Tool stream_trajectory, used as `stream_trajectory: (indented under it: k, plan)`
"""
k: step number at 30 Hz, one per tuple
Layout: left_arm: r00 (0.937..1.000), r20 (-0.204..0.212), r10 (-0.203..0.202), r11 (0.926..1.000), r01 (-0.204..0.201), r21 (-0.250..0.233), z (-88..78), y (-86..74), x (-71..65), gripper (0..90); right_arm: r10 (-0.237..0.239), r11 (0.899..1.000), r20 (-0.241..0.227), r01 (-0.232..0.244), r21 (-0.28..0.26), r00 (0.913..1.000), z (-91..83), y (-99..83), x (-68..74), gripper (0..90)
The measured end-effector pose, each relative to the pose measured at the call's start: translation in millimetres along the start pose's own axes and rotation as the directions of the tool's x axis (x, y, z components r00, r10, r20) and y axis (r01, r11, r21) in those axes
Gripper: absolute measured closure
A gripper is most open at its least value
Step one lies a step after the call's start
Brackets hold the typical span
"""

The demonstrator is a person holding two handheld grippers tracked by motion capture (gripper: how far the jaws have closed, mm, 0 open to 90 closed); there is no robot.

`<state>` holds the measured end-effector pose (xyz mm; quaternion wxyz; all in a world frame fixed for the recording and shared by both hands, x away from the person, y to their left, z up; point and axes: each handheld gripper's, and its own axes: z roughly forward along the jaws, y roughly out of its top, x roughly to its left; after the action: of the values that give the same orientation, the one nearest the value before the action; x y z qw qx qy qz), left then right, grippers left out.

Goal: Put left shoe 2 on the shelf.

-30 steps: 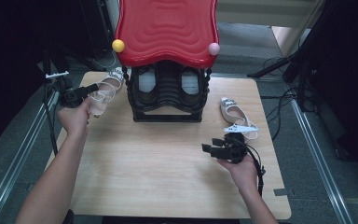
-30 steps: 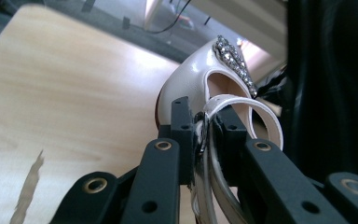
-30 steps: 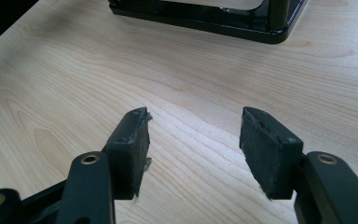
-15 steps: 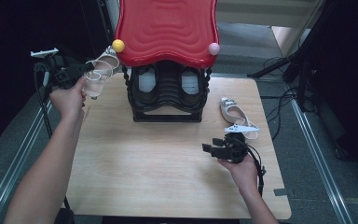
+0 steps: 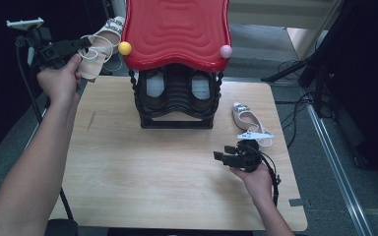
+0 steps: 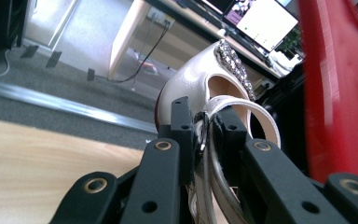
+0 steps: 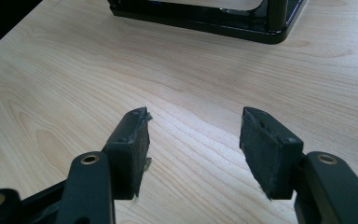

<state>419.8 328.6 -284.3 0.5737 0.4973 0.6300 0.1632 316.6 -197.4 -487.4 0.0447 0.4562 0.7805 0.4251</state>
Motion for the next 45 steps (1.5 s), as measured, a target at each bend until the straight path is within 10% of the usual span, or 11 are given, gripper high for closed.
stream_trajectory:
  k: [22, 45]
  plan:
    - [0.9948, 0.071, 0.072, 0.9933, -0.065, -0.095, -21.0, 64.2, -85.2, 81.5, 0.001, 1.000, 0.001, -0.001, 0.004, 1.0000, 1.3, -0.2, -0.2, 43.6]
    - [0.9793, 0.181, 0.091, 0.9955, -0.094, 0.011, 50.2, 33.1, -160.2, 81.4, -0.001, 1.000, -0.012, 0.001, -0.009, 0.9999, -2.4, 0.2, 0.5, 43.7]
